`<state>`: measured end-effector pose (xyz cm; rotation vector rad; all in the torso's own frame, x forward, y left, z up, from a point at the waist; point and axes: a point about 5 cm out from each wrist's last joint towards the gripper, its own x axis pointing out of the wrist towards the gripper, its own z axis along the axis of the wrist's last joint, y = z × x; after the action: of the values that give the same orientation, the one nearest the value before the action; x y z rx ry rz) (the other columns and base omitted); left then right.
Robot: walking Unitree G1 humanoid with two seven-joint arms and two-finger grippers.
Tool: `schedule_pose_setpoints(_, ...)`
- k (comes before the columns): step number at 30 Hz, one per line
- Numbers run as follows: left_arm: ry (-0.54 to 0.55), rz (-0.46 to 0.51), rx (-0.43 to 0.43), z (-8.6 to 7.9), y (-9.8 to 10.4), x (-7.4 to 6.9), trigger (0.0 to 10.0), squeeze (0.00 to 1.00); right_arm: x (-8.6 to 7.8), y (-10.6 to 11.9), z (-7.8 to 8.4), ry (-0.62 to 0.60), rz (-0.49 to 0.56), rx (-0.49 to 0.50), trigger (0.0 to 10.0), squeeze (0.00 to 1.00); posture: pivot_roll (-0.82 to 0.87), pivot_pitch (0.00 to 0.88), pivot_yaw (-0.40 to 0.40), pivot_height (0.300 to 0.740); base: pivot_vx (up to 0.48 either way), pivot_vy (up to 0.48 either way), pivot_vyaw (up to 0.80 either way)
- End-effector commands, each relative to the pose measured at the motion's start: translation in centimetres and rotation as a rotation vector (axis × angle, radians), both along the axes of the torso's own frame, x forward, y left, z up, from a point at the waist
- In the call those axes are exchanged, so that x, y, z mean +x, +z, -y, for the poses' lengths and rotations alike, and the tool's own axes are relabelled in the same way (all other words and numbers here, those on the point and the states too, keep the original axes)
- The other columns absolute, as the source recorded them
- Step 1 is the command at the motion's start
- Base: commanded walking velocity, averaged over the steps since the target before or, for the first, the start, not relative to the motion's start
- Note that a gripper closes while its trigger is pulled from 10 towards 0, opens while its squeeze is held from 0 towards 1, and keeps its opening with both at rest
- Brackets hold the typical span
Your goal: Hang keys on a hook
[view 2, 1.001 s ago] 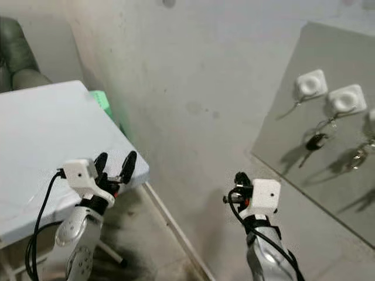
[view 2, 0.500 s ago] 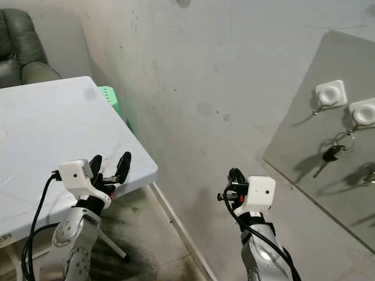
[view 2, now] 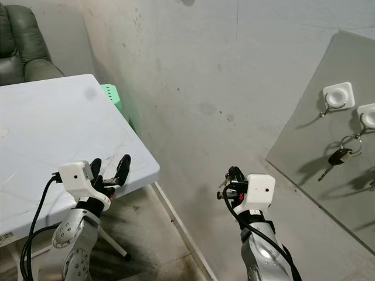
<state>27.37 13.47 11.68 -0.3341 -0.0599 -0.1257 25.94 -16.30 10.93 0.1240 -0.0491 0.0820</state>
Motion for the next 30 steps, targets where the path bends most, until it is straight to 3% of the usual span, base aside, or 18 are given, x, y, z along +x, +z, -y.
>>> schedule_pose_setpoints(1, -0.005, 0.003, -0.006, 0.6, 0.3, -0.2, 10.0, 0.00, -0.1, 0.4, 0.1, 0.002, 0.010, 0.007, 10.0, 0.00, 0.03, 0.029, -0.093, 0.740, 0.000, 0.000, 0.00)
schedule_pose_setpoints(7, -0.035, -0.031, 0.034, 0.5, -0.7, -1.6, 10.0, 0.00, -1.3, -0.6, 0.2, -0.010, -0.037, 0.015, 10.0, 0.00, 0.03, 0.052, -0.091, 0.740, 0.000, 0.000, 0.00)
schedule_pose_setpoints(20, -0.040, -0.059, 0.026, 0.3, -0.6, -1.6, 10.0, 0.00, -1.6, -0.8, -0.2, -0.006, -0.047, 0.023, 10.0, 0.00, 0.03, 0.049, -0.085, 0.740, 0.000, 0.000, 0.00)
schedule_pose_setpoints(30, -0.041, -0.061, 0.016, 0.5, -0.5, -1.5, 10.0, 0.00, -1.6, -0.7, -0.2, -0.001, -0.046, 0.023, 10.0, 0.00, 0.03, 0.038, -0.088, 0.740, -0.249, 0.000, 0.00)
